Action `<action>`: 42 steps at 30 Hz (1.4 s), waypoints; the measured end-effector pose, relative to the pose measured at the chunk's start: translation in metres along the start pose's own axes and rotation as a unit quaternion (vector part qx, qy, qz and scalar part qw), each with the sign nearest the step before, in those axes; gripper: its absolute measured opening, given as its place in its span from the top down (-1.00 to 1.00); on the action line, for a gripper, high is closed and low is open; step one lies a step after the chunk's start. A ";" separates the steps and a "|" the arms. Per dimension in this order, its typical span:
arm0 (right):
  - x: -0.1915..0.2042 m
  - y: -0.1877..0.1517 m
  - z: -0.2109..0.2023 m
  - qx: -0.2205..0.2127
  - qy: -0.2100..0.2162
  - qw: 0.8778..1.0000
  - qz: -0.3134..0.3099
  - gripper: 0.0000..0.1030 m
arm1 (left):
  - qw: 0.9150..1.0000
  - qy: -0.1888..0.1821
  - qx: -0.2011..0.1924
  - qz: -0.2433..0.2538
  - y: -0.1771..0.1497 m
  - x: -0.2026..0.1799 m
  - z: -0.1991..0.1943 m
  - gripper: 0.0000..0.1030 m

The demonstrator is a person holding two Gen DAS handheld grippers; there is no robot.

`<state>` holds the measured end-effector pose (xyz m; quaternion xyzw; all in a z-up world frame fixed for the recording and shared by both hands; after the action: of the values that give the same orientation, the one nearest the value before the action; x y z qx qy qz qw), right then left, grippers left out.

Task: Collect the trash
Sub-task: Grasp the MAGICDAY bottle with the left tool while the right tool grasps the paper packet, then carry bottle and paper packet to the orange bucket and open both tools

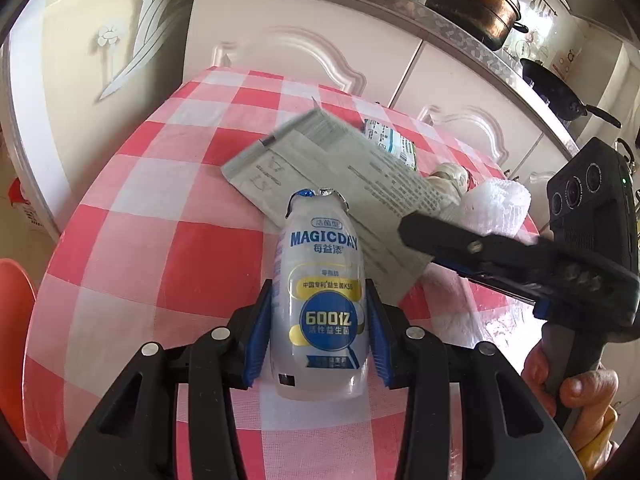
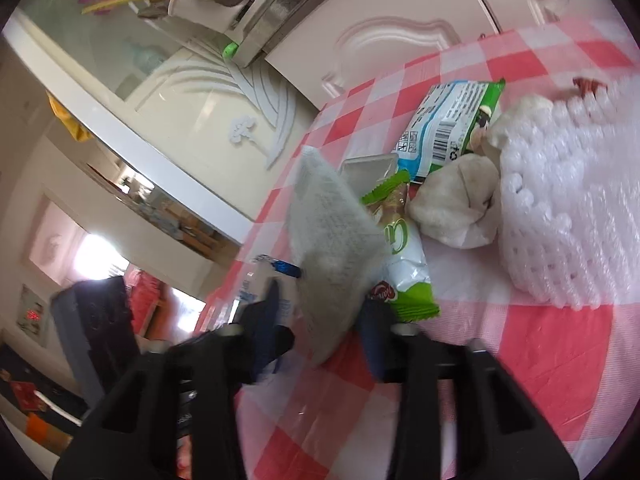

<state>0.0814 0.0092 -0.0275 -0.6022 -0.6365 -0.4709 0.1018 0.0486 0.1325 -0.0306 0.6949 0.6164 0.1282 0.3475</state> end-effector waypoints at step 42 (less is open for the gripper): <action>0.108 -0.012 -0.068 -0.098 -0.045 0.982 -0.157 0.94 | 0.994 -0.018 -0.084 -0.071 -0.032 0.047 -0.090 0.15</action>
<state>0.0137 0.0345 0.0791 -0.5225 -0.6775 -0.5140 -0.0614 -0.0208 0.2059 0.0031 0.6196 0.6450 0.1419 0.4242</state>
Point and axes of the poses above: each gripper's, at about its wrist camera, not at the fingertips, and z roughly the way its jaws point, x to its left, y to its top, the point moved 6 cm from there along z, roughly the way its jaws point, and after that the axes turned 5 degrees about z, right-handed, at the moved point
